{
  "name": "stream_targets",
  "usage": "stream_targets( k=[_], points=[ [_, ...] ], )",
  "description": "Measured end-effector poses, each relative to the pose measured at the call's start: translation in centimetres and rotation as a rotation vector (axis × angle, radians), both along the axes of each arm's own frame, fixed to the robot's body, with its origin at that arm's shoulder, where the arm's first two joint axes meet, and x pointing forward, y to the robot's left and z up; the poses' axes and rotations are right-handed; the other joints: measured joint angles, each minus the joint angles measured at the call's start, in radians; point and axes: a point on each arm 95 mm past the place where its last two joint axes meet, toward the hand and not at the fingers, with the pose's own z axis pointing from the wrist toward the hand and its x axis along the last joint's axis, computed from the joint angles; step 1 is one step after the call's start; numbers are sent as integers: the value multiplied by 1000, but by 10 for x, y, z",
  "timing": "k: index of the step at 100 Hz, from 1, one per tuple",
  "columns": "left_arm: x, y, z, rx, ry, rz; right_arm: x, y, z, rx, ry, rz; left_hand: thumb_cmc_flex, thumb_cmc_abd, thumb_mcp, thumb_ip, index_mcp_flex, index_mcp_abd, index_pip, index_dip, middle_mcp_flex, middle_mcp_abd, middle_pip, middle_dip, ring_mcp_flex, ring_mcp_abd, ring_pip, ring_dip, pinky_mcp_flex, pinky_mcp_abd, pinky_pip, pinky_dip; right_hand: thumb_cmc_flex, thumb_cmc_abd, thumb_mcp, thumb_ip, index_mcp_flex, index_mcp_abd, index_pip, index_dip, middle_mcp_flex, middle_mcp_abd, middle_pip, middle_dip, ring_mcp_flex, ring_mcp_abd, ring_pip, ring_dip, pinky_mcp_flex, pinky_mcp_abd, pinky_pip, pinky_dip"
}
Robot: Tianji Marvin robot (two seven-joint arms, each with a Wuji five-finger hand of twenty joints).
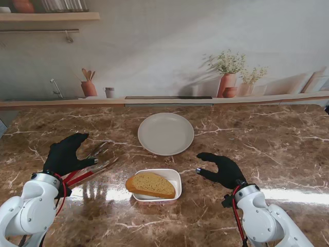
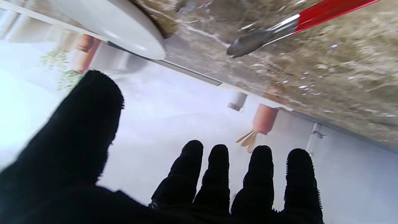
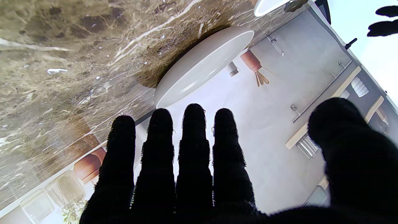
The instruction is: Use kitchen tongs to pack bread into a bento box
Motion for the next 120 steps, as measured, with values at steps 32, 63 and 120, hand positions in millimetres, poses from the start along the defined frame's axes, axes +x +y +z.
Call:
stream_targets(
  k=[32, 63, 120],
  points=[
    [-20, -39, 14, -81, -98, -181, -1, 0, 12, -19, -36, 24, 44, 153, -509, 46, 66, -28, 47, 26, 1, -27, -25, -22, 0, -62, -1, -43, 18, -126, -105, -204, 0, 0, 0, 0, 0, 0, 0, 0, -40, 4, -27, -13, 0, 0, -7, 0, 0, -15, -19, 0],
    [-27, -84, 4, -266, -101, -353, -4, 0, 30, -25, -91, 79, -16, 263, -563, 65, 99, -62, 86, 55, 42, -68, -65, -39, 0, -135, -16, -73, 39, -231, -51, -191, -92, 2, 23, 0, -54, 55, -49, -11, -149, 11, -82, -105, -63, -22, -56, -50, -12, -60, -55, -47],
    [-25, -106, -13, -406, -115, -374, -9, 11, 52, 54, -171, 179, -106, 316, -564, 78, 99, -77, 86, 55, 42, -87, -86, -53, 1, -160, -49, -87, 42, -245, -40, -183, -256, 78, 47, -1, -182, 150, -139, -57, -280, 74, -115, -173, -159, -21, -80, -89, -60, -75, -116, -85]
  ],
)
